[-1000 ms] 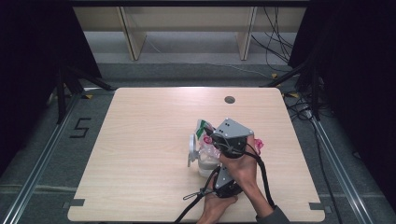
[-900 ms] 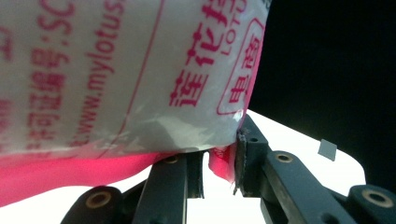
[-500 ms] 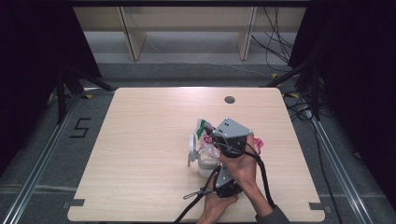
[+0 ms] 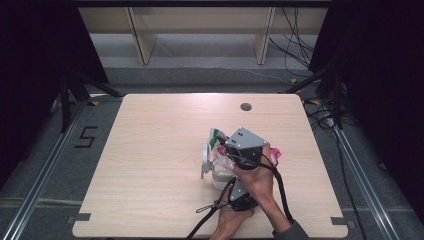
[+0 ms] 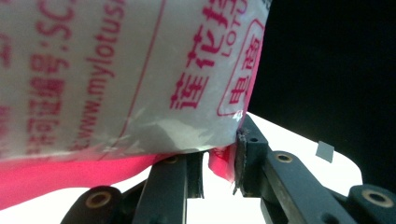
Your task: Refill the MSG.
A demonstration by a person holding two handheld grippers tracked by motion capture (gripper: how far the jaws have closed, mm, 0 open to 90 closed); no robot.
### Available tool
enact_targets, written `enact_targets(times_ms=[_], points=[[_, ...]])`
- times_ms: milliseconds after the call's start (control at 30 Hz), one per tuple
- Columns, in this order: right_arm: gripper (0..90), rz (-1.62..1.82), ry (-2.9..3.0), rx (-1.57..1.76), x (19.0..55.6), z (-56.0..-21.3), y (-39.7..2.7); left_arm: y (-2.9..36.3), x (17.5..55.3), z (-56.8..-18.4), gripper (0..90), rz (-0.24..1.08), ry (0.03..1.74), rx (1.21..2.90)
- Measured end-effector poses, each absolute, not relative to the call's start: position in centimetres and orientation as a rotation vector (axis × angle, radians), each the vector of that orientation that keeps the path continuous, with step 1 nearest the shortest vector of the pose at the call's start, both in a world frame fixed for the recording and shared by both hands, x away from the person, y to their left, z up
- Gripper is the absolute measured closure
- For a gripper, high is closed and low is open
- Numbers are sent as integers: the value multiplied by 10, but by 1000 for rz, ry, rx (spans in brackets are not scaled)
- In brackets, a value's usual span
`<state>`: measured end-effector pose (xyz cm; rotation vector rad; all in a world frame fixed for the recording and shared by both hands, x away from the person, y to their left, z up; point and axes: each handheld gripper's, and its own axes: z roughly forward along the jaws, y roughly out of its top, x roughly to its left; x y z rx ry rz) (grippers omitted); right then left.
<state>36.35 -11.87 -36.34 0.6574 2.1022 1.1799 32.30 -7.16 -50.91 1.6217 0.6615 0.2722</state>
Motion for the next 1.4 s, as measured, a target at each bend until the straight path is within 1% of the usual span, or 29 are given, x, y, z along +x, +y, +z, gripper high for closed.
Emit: enact_targets(times_ms=[33,67,167,400,433,1400], points=[[900,1180,2102,657,364,-363,-119,-72,323,-509,756,272,662,1622],[900,1171,2105,651,364,-364,-118,-69,324,-509,756,282,637,1660],[900,1196,2098,669,362,-362,-119,-71,322,-508,757,272,664,1613],[900,1196,2100,665,363,-363,-119,-71,323,-508,756,277,658,1625],[900,1193,2099,674,363,-363,-119,-69,323,-508,756,289,635,1668],[900,1189,2100,649,363,-363,-118,-69,323,-508,755,284,645,1652]])
